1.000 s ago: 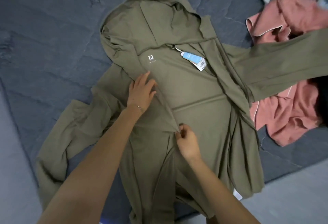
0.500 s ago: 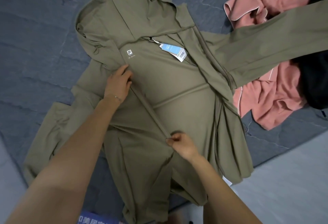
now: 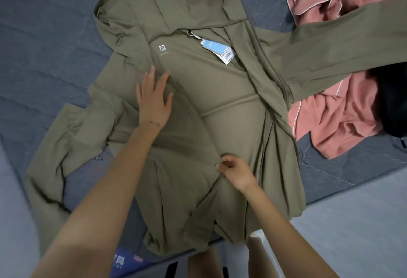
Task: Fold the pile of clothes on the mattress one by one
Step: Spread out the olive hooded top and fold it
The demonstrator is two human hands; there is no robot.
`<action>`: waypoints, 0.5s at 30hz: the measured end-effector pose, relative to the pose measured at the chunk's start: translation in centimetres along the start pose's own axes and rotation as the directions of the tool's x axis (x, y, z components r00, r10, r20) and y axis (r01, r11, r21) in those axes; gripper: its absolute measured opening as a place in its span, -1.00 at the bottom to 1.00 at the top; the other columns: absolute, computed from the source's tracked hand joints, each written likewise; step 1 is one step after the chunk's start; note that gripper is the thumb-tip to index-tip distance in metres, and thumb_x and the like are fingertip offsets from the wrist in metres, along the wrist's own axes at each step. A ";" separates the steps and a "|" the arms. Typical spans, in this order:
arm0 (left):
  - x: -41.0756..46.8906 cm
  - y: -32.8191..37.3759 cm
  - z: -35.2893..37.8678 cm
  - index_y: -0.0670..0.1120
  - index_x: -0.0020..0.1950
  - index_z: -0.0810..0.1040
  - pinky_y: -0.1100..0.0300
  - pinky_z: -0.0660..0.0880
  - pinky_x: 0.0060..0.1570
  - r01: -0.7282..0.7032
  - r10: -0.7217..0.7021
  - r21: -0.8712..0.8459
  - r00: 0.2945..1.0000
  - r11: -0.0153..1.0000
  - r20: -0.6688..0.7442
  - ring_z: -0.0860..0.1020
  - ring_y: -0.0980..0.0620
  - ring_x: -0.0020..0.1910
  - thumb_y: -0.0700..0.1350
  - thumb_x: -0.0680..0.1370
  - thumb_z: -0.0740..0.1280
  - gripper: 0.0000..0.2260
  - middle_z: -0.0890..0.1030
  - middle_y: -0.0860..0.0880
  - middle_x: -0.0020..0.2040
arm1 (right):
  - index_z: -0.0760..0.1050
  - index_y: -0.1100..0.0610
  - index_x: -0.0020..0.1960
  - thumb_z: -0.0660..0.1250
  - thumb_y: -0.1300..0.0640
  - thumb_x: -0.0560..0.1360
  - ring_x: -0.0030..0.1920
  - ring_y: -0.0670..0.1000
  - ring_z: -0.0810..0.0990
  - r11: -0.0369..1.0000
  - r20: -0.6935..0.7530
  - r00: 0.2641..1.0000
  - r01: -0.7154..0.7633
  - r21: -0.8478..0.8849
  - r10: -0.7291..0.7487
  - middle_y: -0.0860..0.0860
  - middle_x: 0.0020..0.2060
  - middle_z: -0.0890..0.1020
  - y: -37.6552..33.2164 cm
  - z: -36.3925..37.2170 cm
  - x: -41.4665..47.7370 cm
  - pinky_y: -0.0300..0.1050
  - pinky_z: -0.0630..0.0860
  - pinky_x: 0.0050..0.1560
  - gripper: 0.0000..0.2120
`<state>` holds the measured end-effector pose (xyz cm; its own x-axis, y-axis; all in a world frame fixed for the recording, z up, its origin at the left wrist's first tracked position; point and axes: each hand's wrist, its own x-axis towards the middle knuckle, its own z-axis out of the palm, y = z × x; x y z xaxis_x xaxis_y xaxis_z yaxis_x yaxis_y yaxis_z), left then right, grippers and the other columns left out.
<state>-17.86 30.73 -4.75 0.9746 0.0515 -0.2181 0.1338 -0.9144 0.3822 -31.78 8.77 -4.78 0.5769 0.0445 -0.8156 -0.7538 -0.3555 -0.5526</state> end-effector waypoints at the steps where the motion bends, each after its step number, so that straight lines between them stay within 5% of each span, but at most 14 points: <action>1: -1.9 0.5 0.0 -0.02 0.49 0.31 -0.10 -0.10 0.48 -0.020 0.020 0.011 1.000 1.000 0.014 0.06 -0.12 0.54 -0.10 0.60 0.24 -0.56 0.12 -0.11 0.56 | 0.56 0.22 -0.10 0.36 0.32 0.49 -0.14 0.01 0.51 0.999 -0.023 1.000 -0.016 -0.040 0.015 0.12 -0.21 0.59 0.3 0.1 -0.1 -0.23 0.36 -0.14 -0.96; 4: -8.5 1.5 0.2 -0.10 0.37 0.47 -0.24 0.05 0.45 -0.093 0.088 0.137 0.995 0.986 0.045 0.25 -0.19 0.48 -0.06 0.57 0.29 -0.63 0.33 -0.15 0.48 | 0.53 0.22 -0.11 0.38 0.15 0.46 -0.16 0.06 0.58 0.952 -0.027 0.997 -0.074 -0.297 0.069 0.15 -0.20 0.63 1.1 0.9 -0.9 -0.19 0.41 -0.21 -0.88; 8: -17.5 0.9 1.2 -0.14 0.27 0.56 -0.33 0.12 0.39 -0.049 0.016 0.372 0.996 0.927 0.091 0.36 -0.26 0.40 0.11 0.55 0.17 -0.55 0.45 -0.20 0.38 | 0.59 0.20 -0.05 0.30 0.05 0.46 -0.03 0.17 0.66 0.899 0.058 0.983 -0.135 -0.417 0.175 0.19 -0.08 0.68 2.4 2.4 -3.1 -0.04 0.58 0.00 -0.77; 11: -23.0 -0.1 2.1 -0.16 0.23 0.59 -0.32 0.24 0.35 0.069 -0.097 0.364 0.993 0.929 0.060 0.43 -0.27 0.34 0.13 0.54 0.13 -0.52 0.50 -0.21 0.33 | 0.52 0.21 -0.07 0.25 0.20 0.49 0.01 0.20 0.63 0.925 0.056 0.983 -0.142 -0.351 0.172 0.24 -0.02 0.65 3.4 3.6 -4.2 0.00 0.57 0.05 -0.89; 15: -28.2 -1.0 3.4 -0.16 0.31 0.53 -0.29 0.22 0.35 0.244 -0.254 0.279 0.967 0.929 0.000 0.42 -0.27 0.35 0.16 0.53 0.10 -0.46 0.48 -0.22 0.35 | 0.50 0.31 0.05 0.14 0.33 0.57 0.06 0.23 0.60 0.992 -0.019 0.992 -0.128 -0.014 0.127 0.25 -0.01 0.63 4.7 3.8 -5.2 0.09 0.53 0.12 -0.83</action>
<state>-46.12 28.85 -2.08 0.9087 0.2817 -0.3082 0.3116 -0.9488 0.0516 -39.53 10.44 -3.84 0.4821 -0.0193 -0.8759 -0.8169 -0.3713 -0.4414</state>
